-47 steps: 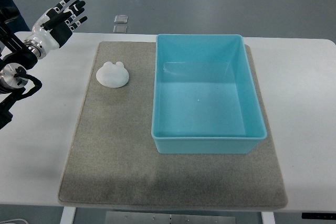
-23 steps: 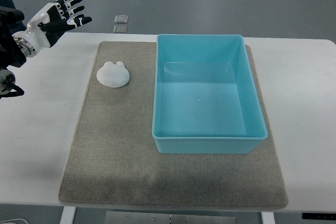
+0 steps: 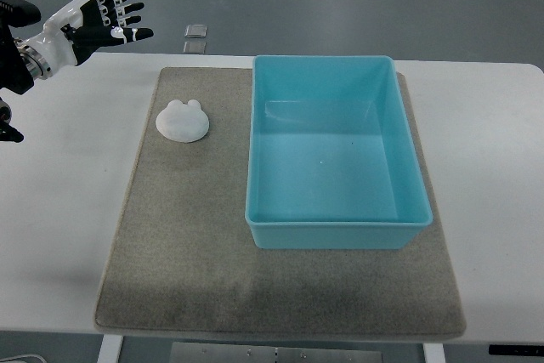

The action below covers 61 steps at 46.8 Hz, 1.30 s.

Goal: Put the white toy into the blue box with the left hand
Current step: 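Reach the left hand down over the white bunny toy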

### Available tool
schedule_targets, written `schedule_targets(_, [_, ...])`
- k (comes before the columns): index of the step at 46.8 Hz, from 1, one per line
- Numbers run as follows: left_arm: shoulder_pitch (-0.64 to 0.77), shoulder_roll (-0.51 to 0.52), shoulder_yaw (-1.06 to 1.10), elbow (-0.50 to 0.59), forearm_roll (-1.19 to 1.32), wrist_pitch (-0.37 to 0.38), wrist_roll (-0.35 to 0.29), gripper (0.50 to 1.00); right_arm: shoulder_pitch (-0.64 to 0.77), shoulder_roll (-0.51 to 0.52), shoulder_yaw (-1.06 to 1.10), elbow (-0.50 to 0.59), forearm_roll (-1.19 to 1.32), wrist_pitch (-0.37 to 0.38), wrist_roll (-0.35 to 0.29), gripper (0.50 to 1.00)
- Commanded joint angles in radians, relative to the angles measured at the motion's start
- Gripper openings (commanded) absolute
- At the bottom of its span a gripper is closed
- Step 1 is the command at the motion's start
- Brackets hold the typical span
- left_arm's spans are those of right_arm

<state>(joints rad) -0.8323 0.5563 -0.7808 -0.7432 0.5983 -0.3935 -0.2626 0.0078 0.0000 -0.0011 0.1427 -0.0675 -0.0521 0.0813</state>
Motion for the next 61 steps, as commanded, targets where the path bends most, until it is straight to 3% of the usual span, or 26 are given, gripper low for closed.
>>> schedule_targets(1, [-0.002, -0.004, 0.000, -0.004, 0.008, 0.005, -0.001, 0.994, 0.001, 0.000, 0.000, 0.000, 0.000, 0.000, 0.000, 0.936])
schedule_targets(11, [-0.004, -0.001, 0.003, -0.050, 0.155, 0.084, 0.000, 0.994, 0.000, 0.000, 0.000, 0.000, 0.000, 0.000, 0.000, 0.936])
schedule_targets(20, [0.005, 0.007, 0.015, -0.157, 0.362, 0.079, 0.002, 0.994, 0.000, 0.000, 0.000, 0.000, 0.000, 0.000, 0.000, 0.936])
schedule_targets(31, [0.001, 0.037, 0.043, -0.194, 0.607, 0.061, 0.006, 0.992, 0.000, 0.000, 0.000, 0.000, 0.000, 0.000, 0.000, 0.936])
schedule_targets(45, [0.005, 0.102, 0.058, -0.315, 0.753, -0.037, 0.006, 0.984, 0.000, 0.000, 0.000, 0.000, 0.000, 0.000, 0.000, 0.936])
schedule_targets(58, [0.015, 0.131, 0.098, -0.366, 0.885, -0.013, 0.006, 0.969, 0.000, 0.000, 0.000, 0.000, 0.000, 0.000, 0.000, 0.936])
schedule_targets(61, [0.018, 0.129, 0.100, -0.364, 0.928, 0.007, 0.008, 0.945, 0.000, 0.000, 0.000, 0.000, 0.000, 0.000, 0.000, 0.936])
